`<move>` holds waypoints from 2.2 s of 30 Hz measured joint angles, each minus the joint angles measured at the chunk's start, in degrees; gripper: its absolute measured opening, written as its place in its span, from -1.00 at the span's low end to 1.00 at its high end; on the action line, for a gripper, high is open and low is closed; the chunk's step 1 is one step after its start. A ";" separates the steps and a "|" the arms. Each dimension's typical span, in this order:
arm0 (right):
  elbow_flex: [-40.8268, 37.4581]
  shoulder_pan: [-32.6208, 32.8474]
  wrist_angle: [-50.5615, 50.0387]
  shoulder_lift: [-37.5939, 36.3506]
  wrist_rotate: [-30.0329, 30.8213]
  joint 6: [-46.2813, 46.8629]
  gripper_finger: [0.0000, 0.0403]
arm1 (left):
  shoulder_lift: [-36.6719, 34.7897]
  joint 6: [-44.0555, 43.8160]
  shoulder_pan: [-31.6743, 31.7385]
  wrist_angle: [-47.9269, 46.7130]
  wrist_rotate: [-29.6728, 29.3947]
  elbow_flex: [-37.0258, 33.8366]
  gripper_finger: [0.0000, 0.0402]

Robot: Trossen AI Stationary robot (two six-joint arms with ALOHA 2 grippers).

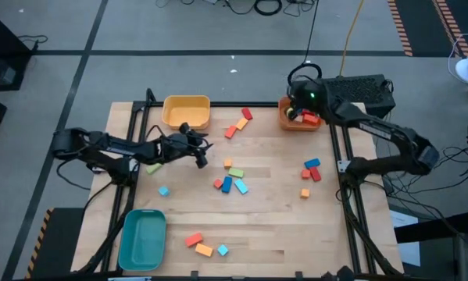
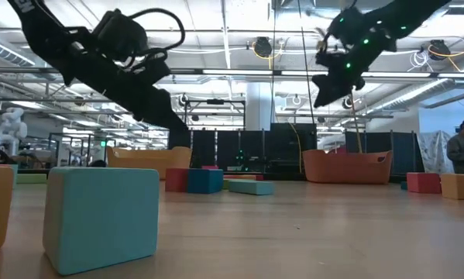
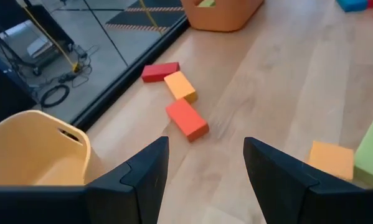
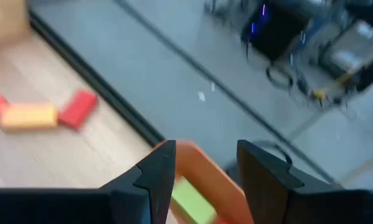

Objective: Sort blocks by size
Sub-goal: Put the large dark blue block into the orange bin

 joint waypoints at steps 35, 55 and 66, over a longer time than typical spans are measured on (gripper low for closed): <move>-16.42 32.69 32.54 1.70 -6.24 -1.51 -0.23 | 1.32 -0.02 -1.18 7.51 8.72 1.01 0.05; -16.40 34.30 37.88 12.71 -19.67 -0.55 -0.23 | 1.32 0.05 -7.66 5.03 19.48 4.26 0.05; -16.40 34.30 38.48 20.02 -18.91 6.30 -0.23 | 1.32 -15.80 -10.57 -0.52 20.72 4.26 0.15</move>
